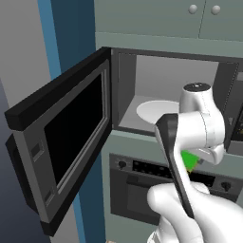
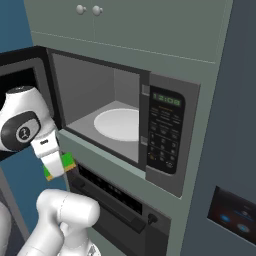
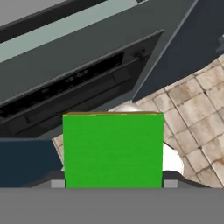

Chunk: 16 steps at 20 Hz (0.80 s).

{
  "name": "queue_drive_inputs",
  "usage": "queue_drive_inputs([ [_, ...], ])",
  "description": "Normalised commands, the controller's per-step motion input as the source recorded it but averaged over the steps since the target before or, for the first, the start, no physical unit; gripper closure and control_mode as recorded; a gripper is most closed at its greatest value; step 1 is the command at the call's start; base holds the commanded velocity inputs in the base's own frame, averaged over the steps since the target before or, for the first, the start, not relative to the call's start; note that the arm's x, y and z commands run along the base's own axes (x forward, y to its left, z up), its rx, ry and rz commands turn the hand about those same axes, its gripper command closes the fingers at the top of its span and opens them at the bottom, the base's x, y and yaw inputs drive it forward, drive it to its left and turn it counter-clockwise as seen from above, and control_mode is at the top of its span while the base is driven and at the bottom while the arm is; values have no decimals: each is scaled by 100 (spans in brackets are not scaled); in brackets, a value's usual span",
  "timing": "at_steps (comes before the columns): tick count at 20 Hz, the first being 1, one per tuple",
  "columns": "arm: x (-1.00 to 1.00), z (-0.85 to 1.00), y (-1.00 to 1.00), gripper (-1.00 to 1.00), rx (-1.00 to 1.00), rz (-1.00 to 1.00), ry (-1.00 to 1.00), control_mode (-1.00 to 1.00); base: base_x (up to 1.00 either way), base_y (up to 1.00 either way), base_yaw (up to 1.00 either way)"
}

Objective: Place the sponge inside the microwave to prepare for sanitizing.

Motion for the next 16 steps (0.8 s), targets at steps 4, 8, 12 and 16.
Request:
queue_drive_inputs([
  [4,-3,45,0,100,0,0,-11,-100,0,0,0],
  [8,4,17,-11,100,-3,0,-14,-100,0,0,0],
  [12,30,0,-1,100,-22,1,-29,-100,0,0,0],
  [16,42,11,0,100,-19,6,-20,-100,0,0,0],
])
